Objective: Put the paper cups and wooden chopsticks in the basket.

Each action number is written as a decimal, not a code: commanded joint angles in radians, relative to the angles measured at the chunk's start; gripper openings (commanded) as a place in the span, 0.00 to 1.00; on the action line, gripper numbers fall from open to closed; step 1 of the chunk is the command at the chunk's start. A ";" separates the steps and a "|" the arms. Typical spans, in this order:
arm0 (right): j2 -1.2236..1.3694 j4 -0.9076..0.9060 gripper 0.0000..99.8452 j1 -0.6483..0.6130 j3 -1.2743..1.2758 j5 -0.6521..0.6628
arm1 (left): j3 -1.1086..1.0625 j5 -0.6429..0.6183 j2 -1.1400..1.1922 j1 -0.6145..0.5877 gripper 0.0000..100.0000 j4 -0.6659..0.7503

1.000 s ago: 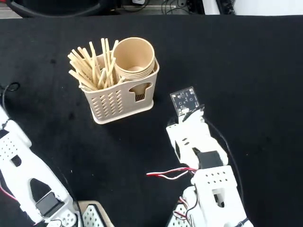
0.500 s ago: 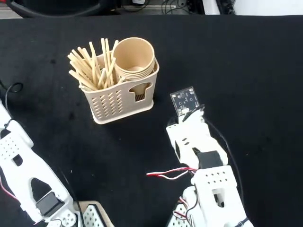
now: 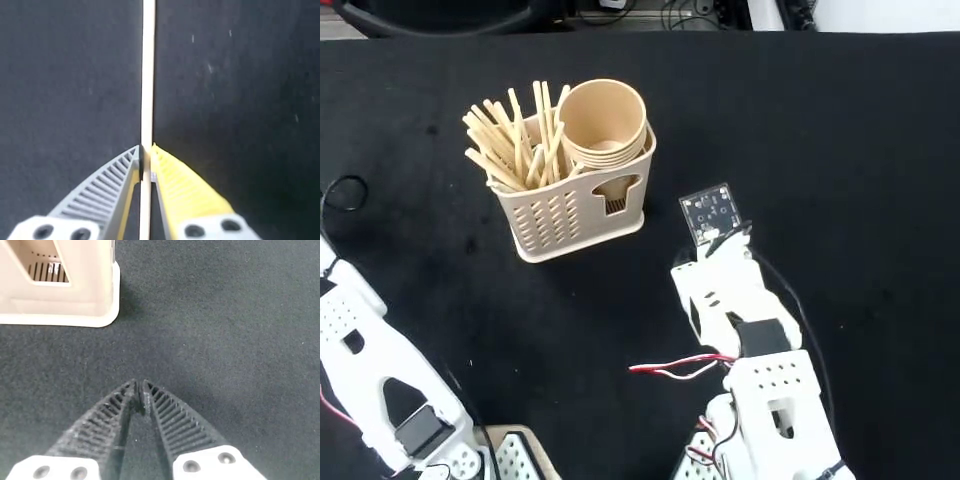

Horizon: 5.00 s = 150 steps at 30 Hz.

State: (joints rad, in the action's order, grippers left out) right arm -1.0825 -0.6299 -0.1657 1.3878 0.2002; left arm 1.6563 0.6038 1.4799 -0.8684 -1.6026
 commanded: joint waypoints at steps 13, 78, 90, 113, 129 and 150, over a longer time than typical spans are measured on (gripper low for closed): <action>-0.015 0.015 0.01 0.006 -0.008 0.009 | -0.228 0.017 -0.089 -0.033 0.03 -0.161; -0.015 0.014 0.01 0.006 -0.010 0.009 | -0.433 -0.167 -0.479 0.125 0.03 -0.160; -0.015 0.014 0.01 0.006 -0.010 0.009 | -0.754 -0.505 -1.115 0.177 0.03 -0.152; -0.015 0.012 0.01 0.006 -0.010 0.009 | -0.679 -1.137 -1.912 0.515 0.03 0.207; -0.015 0.012 0.01 0.006 -0.010 0.009 | -1.201 -1.129 -2.010 0.562 0.03 0.497; -0.015 0.018 0.01 0.006 -0.010 0.009 | -2.307 -0.807 -2.556 0.871 0.03 1.180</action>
State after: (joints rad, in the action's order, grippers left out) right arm -1.0825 -0.6299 -0.1657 1.3878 0.2002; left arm -0.6068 -0.2355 -1.0503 -0.0292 -0.4442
